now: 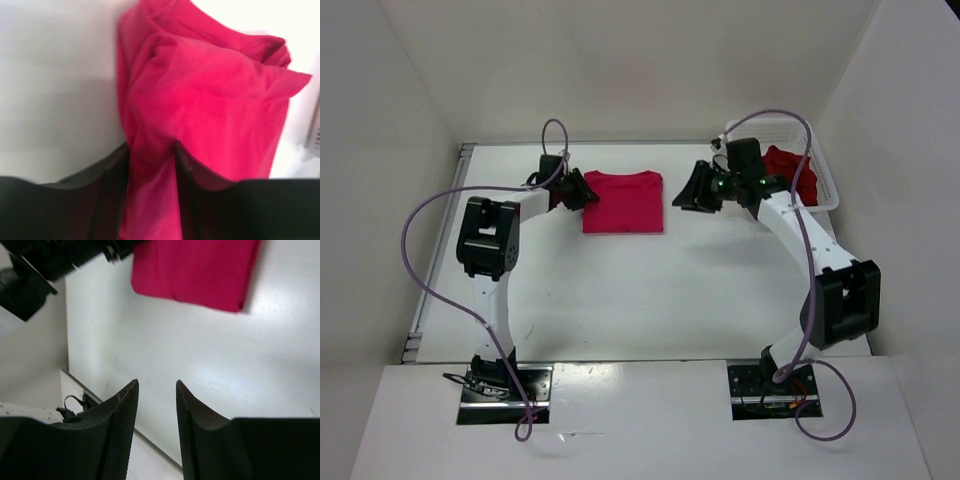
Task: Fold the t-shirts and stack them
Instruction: Put the neatly folded tshirt into the corner of the board with the left arm
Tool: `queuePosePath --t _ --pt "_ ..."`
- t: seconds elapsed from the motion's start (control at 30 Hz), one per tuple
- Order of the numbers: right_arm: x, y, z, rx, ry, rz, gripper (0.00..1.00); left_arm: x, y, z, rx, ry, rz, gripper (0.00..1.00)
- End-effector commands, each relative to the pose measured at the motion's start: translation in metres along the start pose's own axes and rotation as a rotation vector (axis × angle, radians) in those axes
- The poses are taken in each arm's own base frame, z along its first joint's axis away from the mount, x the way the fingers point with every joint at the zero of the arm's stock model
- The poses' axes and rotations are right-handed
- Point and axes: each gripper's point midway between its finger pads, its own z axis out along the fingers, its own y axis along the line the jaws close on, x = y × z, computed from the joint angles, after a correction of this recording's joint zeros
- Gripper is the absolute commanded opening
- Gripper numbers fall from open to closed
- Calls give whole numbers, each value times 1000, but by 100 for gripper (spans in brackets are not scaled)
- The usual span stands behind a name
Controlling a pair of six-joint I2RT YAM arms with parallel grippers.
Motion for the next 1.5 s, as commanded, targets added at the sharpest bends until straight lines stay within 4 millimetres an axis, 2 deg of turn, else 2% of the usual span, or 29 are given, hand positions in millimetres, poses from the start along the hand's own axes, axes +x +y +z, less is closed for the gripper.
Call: queuePosePath --t 0.0,0.07,0.17,0.27,0.3,0.37,0.4,0.47,0.5,0.57,0.6,0.7,0.73,0.8,0.83,0.87,0.9,0.93,0.97,1.0,1.03,1.07,1.17,1.23,1.27,1.33,1.37,1.4,1.47 --pt "18 -20 -17 37 -12 2 42 26 -13 19 61 88 18 39" --pt "36 -27 -23 47 4 12 42 27 -21 21 78 92 17 24" --pt "60 -32 -26 35 32 72 42 1 -38 16 89 32 26 14" --pt "76 -34 -25 -1 46 111 42 -57 -66 -10 110 -97 53 10" --pt "79 -36 -24 4 52 116 42 -77 -57 -17 101 -128 38 10" --pt "81 -40 -24 21 57 111 42 -117 -57 -38 101 -209 29 8" --pt "80 -39 -25 23 61 100 42 -138 -32 -48 72 -244 -2 8" --pt "82 -42 -26 36 63 104 42 -164 -11 -65 51 -298 -28 8" --pt "82 -42 -26 36 64 104 42 -184 17 -79 24 -332 -61 8" --pt "82 -40 -26 28 68 105 42 -203 46 -98 -13 -374 -87 8" --pt "83 -39 -26 20 73 105 42 -221 79 -116 -62 -422 -112 8" --pt "86 -37 -25 5 92 111 42 -236 130 -139 -134 -478 -171 8" --pt "86 -37 -25 5 92 111 42 -243 158 -153 -176 -508 -205 8" --pt "88 -32 -26 -20 108 124 42 -244 181 -165 -220 -544 -229 7" --pt "88 -31 -24 -31 114 137 42 -242 191 -167 -243 -544 -231 13" --pt "92 -31 -24 -34 125 143 42 -240 199 -169 -262 -547 -243 22" --pt "90 -30 -23 -38 119 147 42 -237 202 -170 -276 -548 -248 36" --pt "90 -30 -23 -38 119 147 42 -239 198 -176 -276 -570 -239 52" --pt "90 -30 -23 -38 119 147 42 -236 200 -178 -282 -577 -250 73" --pt "90 -30 -23 -38 119 147 44 -222 212 -178 -307 -561 -284 81" --pt "91 -30 -26 -39 119 136 44 -223 206 -183 -295 -577 -299 95" --pt "91 -30 -26 -39 119 136 45 -220 210 -187 -294 -574 -307 100" --pt "92 -30 -26 -41 115 133 48 -197 211 -191 -307 -555 -370 100" --pt "96 -33 -25 -37 122 130 49 -190 202 -204 -299 -585 -404 100" --pt "94 -32 -25 -43 113 123 49 -165 211 -201 -325 -559 -441 100" --pt "90 -39 -23 -6 90 112 51 -157 201 -218 -319 -593 -471 100" --pt "89 -41 -23 6 82 112 51 -133 210 -217 -356 -572 -502 100" --pt "87 -45 -22 26 70 111 51 -135 200 -232 -354 -608 -490 100" --pt "81 -46 -21 42 59 100 48 -125 196 -242 -359 -620 -487 100"
